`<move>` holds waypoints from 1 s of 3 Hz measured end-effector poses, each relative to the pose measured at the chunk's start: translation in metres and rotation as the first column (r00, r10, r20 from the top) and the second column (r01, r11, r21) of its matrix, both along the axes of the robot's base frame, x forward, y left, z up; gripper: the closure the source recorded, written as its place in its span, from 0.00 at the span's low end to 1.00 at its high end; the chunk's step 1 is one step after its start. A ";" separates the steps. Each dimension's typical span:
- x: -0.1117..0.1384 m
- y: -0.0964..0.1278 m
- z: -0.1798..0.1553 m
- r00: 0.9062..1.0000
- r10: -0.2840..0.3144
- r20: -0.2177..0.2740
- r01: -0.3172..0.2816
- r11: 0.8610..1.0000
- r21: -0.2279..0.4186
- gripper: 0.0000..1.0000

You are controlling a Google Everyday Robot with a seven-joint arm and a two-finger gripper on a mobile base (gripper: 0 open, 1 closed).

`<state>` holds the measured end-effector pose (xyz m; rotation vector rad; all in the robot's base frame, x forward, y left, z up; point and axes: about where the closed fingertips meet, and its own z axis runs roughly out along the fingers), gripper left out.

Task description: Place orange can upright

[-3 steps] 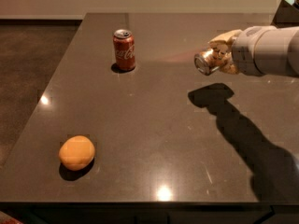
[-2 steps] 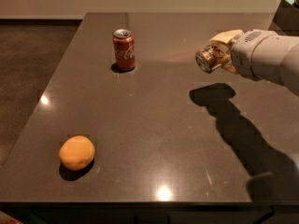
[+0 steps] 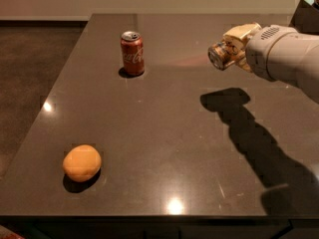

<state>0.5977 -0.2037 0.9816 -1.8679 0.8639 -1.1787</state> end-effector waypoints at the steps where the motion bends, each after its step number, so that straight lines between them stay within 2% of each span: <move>1: 0.004 0.007 0.005 0.998 0.034 0.046 -0.032 0.999 -0.035 1.00; 2: 0.010 -0.002 0.010 0.988 0.074 0.133 -0.064 0.995 -0.077 1.00; 3: 0.006 -0.038 -0.001 0.977 0.096 0.193 -0.070 0.988 -0.136 1.00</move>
Offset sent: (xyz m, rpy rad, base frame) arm -0.0067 0.0085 0.0089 -0.3083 -0.3217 0.2666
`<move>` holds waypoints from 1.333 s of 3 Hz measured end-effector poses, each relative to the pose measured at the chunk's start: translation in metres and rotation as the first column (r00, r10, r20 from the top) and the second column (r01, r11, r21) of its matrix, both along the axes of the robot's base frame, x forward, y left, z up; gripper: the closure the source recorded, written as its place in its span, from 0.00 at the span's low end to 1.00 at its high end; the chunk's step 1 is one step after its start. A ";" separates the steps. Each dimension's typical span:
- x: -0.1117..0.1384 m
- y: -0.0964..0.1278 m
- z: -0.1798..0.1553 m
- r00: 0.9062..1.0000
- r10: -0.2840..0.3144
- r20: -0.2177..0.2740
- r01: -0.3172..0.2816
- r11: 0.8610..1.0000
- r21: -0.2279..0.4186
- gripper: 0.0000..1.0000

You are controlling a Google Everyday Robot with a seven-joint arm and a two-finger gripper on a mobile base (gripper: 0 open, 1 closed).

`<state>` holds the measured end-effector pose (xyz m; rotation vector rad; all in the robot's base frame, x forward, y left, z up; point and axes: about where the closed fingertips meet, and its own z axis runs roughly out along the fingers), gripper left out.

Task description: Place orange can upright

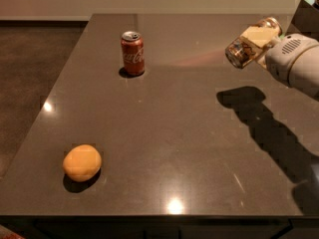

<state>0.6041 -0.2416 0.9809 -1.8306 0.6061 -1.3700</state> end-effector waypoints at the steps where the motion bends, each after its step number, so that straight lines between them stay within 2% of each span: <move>1: -0.010 -0.013 -0.009 0.997 0.045 0.070 -0.039 0.995 -0.089 1.00; 2: -0.020 0.009 -0.007 0.977 0.145 0.154 -0.114 0.974 -0.197 1.00; 3: -0.029 0.043 0.003 0.937 0.264 0.228 -0.182 0.928 -0.324 1.00; 4: -0.036 0.063 0.001 0.904 0.339 0.260 -0.207 0.880 -0.428 1.00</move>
Offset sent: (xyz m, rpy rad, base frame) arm -0.0380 0.0648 0.0090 -0.4666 -0.3858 0.3032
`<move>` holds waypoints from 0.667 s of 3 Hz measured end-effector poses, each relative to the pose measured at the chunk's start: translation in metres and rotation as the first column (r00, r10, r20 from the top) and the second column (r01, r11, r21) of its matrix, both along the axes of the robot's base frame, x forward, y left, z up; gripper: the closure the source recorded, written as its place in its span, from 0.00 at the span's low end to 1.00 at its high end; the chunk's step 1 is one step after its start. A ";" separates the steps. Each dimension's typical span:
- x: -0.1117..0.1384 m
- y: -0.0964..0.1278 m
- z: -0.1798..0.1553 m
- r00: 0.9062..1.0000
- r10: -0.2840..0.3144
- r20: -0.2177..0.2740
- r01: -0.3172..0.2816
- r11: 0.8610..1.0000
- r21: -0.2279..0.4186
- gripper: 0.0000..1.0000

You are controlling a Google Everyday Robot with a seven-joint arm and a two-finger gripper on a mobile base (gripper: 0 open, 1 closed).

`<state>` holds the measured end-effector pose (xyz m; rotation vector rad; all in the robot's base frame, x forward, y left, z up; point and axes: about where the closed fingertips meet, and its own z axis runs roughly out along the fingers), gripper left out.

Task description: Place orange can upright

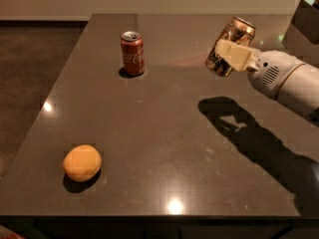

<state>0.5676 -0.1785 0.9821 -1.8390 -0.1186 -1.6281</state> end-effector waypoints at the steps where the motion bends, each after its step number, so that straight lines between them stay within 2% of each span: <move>1: -0.006 0.010 -0.008 0.999 0.028 0.042 -0.024 0.996 -0.086 1.00; 2: -0.009 0.015 -0.016 0.997 0.016 0.075 -0.004 0.987 -0.161 1.00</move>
Offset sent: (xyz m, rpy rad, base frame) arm -0.0117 0.0162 -0.0245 -0.2477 -0.1209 -0.0220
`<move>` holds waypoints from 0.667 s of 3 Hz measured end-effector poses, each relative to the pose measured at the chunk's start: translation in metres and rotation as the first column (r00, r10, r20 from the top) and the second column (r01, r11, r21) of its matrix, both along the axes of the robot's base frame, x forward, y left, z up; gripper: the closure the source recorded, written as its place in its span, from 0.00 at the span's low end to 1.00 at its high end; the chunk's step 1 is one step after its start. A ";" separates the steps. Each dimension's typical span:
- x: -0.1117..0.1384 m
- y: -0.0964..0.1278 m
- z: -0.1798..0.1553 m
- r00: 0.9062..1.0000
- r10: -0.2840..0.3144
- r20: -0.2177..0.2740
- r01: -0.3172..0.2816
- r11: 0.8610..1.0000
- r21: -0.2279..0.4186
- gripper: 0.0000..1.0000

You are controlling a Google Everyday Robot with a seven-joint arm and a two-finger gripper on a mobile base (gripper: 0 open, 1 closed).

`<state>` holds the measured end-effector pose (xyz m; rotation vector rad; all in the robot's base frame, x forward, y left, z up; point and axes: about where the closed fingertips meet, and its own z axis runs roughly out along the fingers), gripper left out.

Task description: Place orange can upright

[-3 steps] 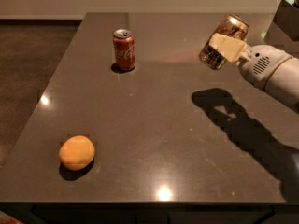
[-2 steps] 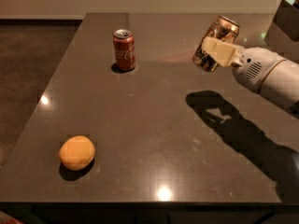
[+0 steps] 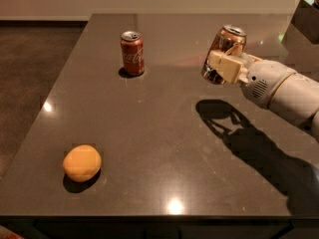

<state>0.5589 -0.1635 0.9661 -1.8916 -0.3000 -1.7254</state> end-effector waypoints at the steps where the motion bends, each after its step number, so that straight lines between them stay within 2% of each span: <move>1: 0.002 0.003 -0.010 0.999 -0.044 0.024 0.045 0.998 -0.040 1.00; 2: 0.005 0.003 -0.016 0.996 -0.079 0.049 0.082 0.994 -0.067 1.00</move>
Offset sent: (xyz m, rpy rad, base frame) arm 0.0084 -0.0001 -0.0238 -0.1004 -0.0717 -0.1298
